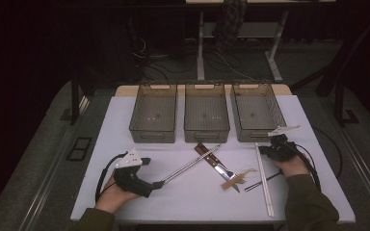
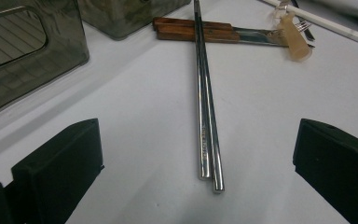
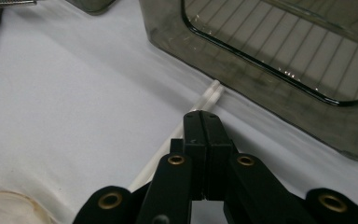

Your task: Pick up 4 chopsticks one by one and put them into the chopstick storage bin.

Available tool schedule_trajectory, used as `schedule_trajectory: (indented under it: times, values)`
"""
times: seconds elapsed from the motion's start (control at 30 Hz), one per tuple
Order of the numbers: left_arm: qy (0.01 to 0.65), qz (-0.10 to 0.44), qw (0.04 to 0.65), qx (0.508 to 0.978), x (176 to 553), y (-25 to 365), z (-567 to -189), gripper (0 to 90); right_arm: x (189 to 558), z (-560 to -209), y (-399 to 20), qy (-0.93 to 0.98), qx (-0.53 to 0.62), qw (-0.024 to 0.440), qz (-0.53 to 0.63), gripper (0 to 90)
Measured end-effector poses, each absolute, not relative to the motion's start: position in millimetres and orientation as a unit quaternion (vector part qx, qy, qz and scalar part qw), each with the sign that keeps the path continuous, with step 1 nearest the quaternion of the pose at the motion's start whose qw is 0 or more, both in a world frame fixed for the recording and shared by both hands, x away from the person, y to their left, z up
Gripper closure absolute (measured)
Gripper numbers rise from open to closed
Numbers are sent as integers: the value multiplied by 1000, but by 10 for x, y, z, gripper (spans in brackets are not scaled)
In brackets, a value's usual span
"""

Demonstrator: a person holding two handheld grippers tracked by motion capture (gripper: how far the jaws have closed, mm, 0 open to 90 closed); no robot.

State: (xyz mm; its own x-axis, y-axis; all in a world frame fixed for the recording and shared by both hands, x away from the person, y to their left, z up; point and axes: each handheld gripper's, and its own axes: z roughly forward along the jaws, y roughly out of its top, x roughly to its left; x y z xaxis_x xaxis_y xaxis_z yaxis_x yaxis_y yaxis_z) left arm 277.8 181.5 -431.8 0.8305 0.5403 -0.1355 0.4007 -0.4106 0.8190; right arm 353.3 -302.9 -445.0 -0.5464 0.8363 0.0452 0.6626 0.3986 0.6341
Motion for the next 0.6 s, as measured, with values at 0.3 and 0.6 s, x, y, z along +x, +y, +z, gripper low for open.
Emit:
schedule_trajectory:
  times: [0.3,0.6]
  values:
    - [281,74,464,837,2777,1814,-4320,0,3522,-4446,-2956,832,435,139,314,891]
    - [281,74,463,837,2776,1814,-4320,0,3510,-4406,-2941,823,445,141,322,829]
